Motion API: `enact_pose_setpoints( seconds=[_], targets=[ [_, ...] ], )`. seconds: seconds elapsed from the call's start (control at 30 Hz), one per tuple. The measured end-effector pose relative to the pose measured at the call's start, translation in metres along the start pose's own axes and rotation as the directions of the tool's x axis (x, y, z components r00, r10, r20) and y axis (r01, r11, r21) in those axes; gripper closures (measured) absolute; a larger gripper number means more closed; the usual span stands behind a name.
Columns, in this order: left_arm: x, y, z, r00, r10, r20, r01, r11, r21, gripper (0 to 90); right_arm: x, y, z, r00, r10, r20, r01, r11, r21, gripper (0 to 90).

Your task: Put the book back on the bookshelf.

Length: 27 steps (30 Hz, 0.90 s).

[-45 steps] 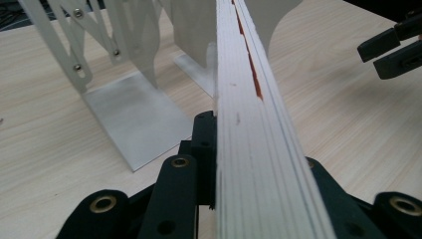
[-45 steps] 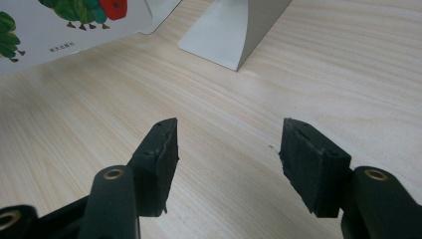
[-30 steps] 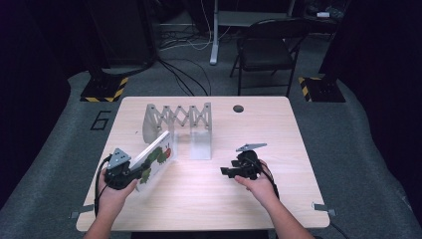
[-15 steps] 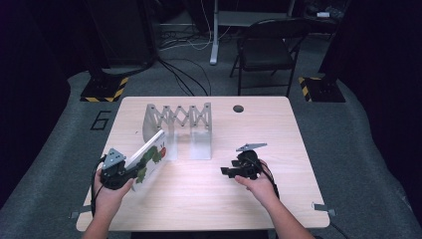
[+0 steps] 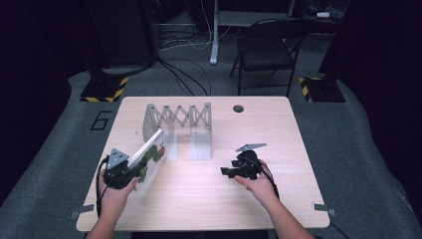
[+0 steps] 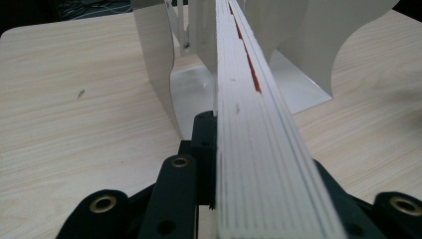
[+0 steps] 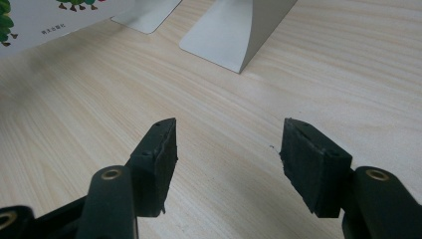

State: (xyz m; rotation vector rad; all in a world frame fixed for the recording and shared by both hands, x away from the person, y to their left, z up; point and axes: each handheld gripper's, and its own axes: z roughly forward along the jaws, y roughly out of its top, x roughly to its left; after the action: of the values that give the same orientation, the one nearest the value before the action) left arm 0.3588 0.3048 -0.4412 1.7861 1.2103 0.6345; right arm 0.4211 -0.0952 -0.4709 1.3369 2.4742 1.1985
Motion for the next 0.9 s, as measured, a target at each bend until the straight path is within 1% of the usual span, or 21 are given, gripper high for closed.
enact_pose_setpoints(
  seconds=[0.03, 0.07, 0.1, 0.17, 0.23, 0.27, 0.37, 0.4, 0.43, 0.6, 0.63, 0.73, 0.8, 0.83, 0.9],
  targets=[
    [-0.001, 0.0, 0.0, 1.0, 0.002, -0.001, -0.002, 1.0, 0.001, 75.7, 0.0, 0.0, 0.0, 1.0, -0.002, 0.0, 0.002, 1.0, 0.0, 39.4],
    [-0.002, 0.0, 0.002, 1.0, 0.001, -0.01, -0.001, 1.0, -0.003, 75.7, 0.0, 0.0, 0.0, 1.0, 0.001, -0.003, -0.001, 1.0, 0.001, 39.4],
    [-0.003, 0.001, 0.002, 0.9999, 0.005, -0.016, -0.005, 1.0, 0.005, 75.7, 0.0, 0.0, 0.0, 1.0, 0.0, -0.001, 0.0, 1.0, 0.002, 39.4],
    [-0.006, 0.001, 0.003, 0.9991, 0.002, -0.043, -0.002, 1.0, 0.009, 75.7, 0.0, 0.0, 0.0, 1.0, -0.001, -0.001, 0.001, 1.0, 0.003, 39.4],
    [-0.007, 0.001, 0.004, 0.9984, 0.002, -0.056, -0.001, 0.9998, 0.018, 75.7, 0.0, 0.0, 0.0, 1.0, 0.001, -0.001, -0.001, 1.0, 0.004, 39.4],
    [-0.008, 0.002, 0.005, 0.998, -0.004, -0.063, 0.005, 0.9999, 0.014, 75.8, 0.001, 0.0, 0.0, 1.0, 0.0, -0.001, 0.0, 1.0, 0.004, 39.4],
    [-0.008, 0.003, 0.007, 0.9972, -0.016, -0.072, 0.017, 0.9998, 0.01, 75.7, 0.001, 0.0, 0.0, 1.0, 0.003, -0.004, -0.003, 1.0, 0.003, 39.3],
    [-0.008, 0.004, 0.008, 0.9971, -0.013, -0.075, 0.014, 0.9998, 0.01, 75.8, 0.0, 0.0, 0.0, 1.0, -0.004, -0.001, 0.004, 1.0, 0.002, 39.3],
    [-0.009, 0.005, 0.008, 0.9968, -0.017, -0.079, 0.018, 0.9998, 0.005, 75.8, 0.001, 0.0, 0.0, 1.0, 0.005, -0.003, -0.005, 1.0, 0.001, 39.3],
    [-0.012, 0.01, 0.012, 0.9955, -0.022, -0.092, 0.022, 0.9998, 0.001, 75.7, -0.001, -0.001, 0.001, 0.9999, -0.011, 0.0, 0.011, 1.0, -0.004, 39.3],
    [-0.013, 0.011, 0.013, 0.9949, -0.026, -0.097, 0.025, 0.9997, -0.006, 75.7, 0.0, -0.001, 0.001, 1.0, 0.003, -0.001, -0.003, 1.0, 0.006, 39.3],
    [-0.015, 0.014, 0.017, 0.9939, -0.026, -0.107, 0.026, 0.9997, -0.006, 75.8, 0.0, -0.001, 0.001, 1.0, 0.001, 0.0, -0.001, 1.0, 0.004, 39.3],
    [-0.015, 0.017, 0.019, 0.9934, -0.031, -0.11, 0.031, 0.9995, -0.009, 75.8, 0.001, -0.001, 0.001, 1.0, 0.001, 0.0, -0.001, 1.0, 0.004, 39.3],
    [-0.015, 0.019, 0.021, 0.9928, -0.042, -0.112, 0.041, 0.999, -0.016, 75.7, 0.0, -0.001, 0.001, 1.0, 0.0, 0.0, 0.0, 1.0, 0.004, 39.3],
    [-0.015, 0.02, 0.024, 0.9925, -0.044, -0.114, 0.042, 0.999, -0.017, 75.8, -0.001, -0.001, 0.001, 1.0, -0.007, -0.002, 0.007, 1.0, -0.007, 39.3]
  ],
)
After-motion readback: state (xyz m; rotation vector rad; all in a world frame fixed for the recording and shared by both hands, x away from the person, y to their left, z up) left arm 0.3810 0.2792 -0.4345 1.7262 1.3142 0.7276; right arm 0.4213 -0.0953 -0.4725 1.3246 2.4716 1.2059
